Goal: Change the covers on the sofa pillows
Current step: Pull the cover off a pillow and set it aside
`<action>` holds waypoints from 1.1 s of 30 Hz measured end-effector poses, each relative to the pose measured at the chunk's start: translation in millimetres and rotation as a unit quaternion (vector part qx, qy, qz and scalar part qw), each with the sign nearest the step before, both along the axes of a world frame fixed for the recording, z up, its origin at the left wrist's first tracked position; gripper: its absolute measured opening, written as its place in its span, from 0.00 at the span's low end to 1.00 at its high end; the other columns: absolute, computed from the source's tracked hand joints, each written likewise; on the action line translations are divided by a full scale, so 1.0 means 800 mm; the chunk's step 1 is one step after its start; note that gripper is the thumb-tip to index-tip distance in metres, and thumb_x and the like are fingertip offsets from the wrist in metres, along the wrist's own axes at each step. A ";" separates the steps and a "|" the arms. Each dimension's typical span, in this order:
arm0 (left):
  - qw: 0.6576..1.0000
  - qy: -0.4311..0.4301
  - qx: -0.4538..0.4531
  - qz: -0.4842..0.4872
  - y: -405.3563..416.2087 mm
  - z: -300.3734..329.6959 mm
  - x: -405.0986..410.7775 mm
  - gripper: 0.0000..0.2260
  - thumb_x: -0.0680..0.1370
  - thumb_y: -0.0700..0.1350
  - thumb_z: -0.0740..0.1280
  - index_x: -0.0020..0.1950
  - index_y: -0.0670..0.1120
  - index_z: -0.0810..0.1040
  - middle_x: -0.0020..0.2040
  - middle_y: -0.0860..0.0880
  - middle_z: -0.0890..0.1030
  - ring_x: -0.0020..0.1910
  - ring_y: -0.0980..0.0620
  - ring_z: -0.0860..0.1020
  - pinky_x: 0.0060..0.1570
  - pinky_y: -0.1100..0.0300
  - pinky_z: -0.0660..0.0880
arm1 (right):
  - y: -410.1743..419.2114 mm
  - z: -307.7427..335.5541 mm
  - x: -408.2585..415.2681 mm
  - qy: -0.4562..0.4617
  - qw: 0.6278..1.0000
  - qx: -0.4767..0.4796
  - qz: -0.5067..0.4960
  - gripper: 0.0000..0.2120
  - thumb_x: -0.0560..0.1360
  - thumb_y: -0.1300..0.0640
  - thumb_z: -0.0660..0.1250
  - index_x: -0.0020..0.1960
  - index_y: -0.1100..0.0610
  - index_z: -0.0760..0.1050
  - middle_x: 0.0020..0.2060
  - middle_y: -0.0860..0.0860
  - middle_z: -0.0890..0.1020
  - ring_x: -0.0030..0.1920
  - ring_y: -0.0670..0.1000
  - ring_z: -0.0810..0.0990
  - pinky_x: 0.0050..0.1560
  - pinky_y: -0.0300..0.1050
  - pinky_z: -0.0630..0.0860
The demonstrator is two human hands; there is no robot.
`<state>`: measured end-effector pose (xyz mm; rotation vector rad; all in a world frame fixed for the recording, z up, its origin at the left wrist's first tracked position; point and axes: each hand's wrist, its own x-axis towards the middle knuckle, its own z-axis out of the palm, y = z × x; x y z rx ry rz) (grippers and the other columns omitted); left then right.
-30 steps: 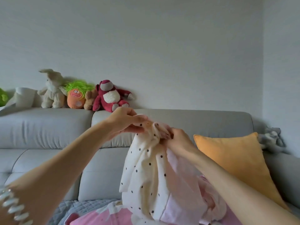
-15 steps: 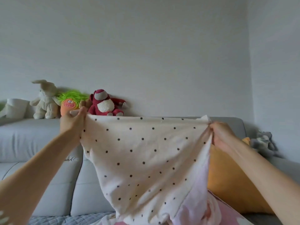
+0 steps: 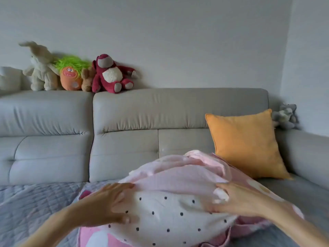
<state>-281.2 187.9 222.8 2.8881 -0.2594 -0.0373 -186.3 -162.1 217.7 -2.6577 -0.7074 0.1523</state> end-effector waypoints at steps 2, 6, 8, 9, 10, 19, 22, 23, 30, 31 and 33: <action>0.988 0.057 0.146 0.001 -0.017 -0.021 -0.007 0.53 0.49 0.81 0.47 0.73 0.64 0.47 0.67 0.63 0.62 0.67 0.57 0.62 0.65 0.61 0.58 | 0.000 -0.029 -0.012 -0.009 0.989 -0.147 -0.018 0.35 0.60 0.23 0.63 0.58 0.45 0.71 0.54 0.42 0.75 0.54 0.46 0.74 0.53 0.42 0.72; 0.950 -0.078 0.300 0.031 -0.019 -0.002 0.008 0.23 0.75 0.65 0.59 0.64 0.53 0.70 0.58 0.49 0.77 0.58 0.48 0.75 0.55 0.57 0.69 | 0.003 -0.001 -0.008 -0.194 0.948 -0.233 -0.093 0.16 0.79 0.44 0.54 0.64 0.47 0.69 0.62 0.48 0.73 0.61 0.52 0.70 0.59 0.49 0.66; 0.965 -0.135 0.225 0.030 -0.012 0.025 0.025 0.11 0.78 0.54 0.60 0.52 0.49 0.77 0.47 0.48 0.80 0.47 0.49 0.80 0.45 0.59 0.73 | -0.001 0.028 0.002 -0.196 0.950 -0.205 -0.130 0.14 0.80 0.44 0.50 0.63 0.46 0.66 0.62 0.51 0.71 0.60 0.55 0.69 0.55 0.50 0.67; 0.979 -0.142 0.137 0.050 -0.018 0.048 0.032 0.09 0.76 0.48 0.61 0.46 0.47 0.79 0.37 0.48 0.80 0.37 0.50 0.80 0.35 0.63 0.73 | 0.000 0.043 0.007 -0.185 0.954 -0.189 -0.143 0.13 0.81 0.44 0.48 0.60 0.48 0.65 0.57 0.53 0.74 0.55 0.55 0.72 0.50 0.49 0.69; 0.987 -0.153 0.050 0.032 -0.024 0.065 0.036 0.07 0.73 0.43 0.62 0.39 0.46 0.79 0.29 0.49 0.76 0.27 0.52 0.77 0.24 0.65 0.70 | 0.002 0.061 0.011 -0.163 0.961 -0.168 -0.149 0.13 0.81 0.45 0.48 0.56 0.51 0.64 0.48 0.54 0.76 0.46 0.55 0.75 0.42 0.47 0.71; 0.789 -0.074 -0.603 0.093 -0.088 0.231 0.033 0.05 0.78 0.45 0.62 0.52 0.46 0.71 0.48 0.38 0.79 0.39 0.38 0.83 0.35 0.48 0.81 | 0.034 0.246 0.027 0.174 0.692 0.701 -0.005 0.10 0.78 0.70 0.51 0.52 0.66 0.71 0.43 0.59 0.77 0.37 0.53 0.84 0.47 0.44 0.81; 0.657 -0.180 -0.732 0.007 -0.106 0.253 0.038 0.11 0.80 0.37 0.53 0.58 0.46 0.69 0.54 0.39 0.76 0.44 0.39 0.83 0.47 0.44 0.80 | 0.047 0.274 0.031 -0.135 0.729 0.671 -0.009 0.07 0.74 0.66 0.57 0.52 0.64 0.69 0.42 0.52 0.74 0.44 0.45 0.76 0.50 0.42 0.74; 0.637 -0.197 -0.744 -0.041 -0.102 0.257 0.045 0.19 0.79 0.36 0.51 0.67 0.50 0.66 0.58 0.40 0.75 0.46 0.40 0.82 0.46 0.46 0.80 | 0.050 0.279 0.031 -0.254 0.755 0.604 -0.029 0.03 0.75 0.64 0.59 0.46 0.57 0.67 0.39 0.48 0.72 0.39 0.40 0.73 0.47 0.38 0.71; 0.849 -0.516 -0.056 0.095 -0.084 0.250 0.073 0.24 0.75 0.34 0.56 0.70 0.48 0.66 0.61 0.46 0.74 0.61 0.46 0.70 0.59 0.67 0.59 | 0.058 0.268 0.027 -0.442 0.867 0.209 -0.095 0.33 0.66 0.48 0.73 0.63 0.61 0.65 0.58 0.56 0.71 0.61 0.58 0.70 0.56 0.45 0.66; 0.865 -0.488 0.041 0.111 -0.075 0.235 0.079 0.24 0.74 0.34 0.58 0.69 0.48 0.67 0.60 0.44 0.74 0.61 0.44 0.70 0.60 0.58 0.60 | 0.062 0.246 0.029 -0.419 0.890 0.136 -0.115 0.35 0.65 0.44 0.73 0.63 0.61 0.65 0.59 0.57 0.71 0.62 0.58 0.69 0.59 0.46 0.65; 0.908 -0.371 0.151 0.123 -0.051 0.201 0.086 0.22 0.74 0.40 0.62 0.68 0.50 0.68 0.61 0.46 0.73 0.62 0.44 0.70 0.61 0.54 0.60 | 0.071 0.191 0.028 -0.338 0.929 0.005 -0.153 0.39 0.63 0.33 0.67 0.64 0.57 0.67 0.61 0.56 0.72 0.65 0.58 0.67 0.61 0.50 0.66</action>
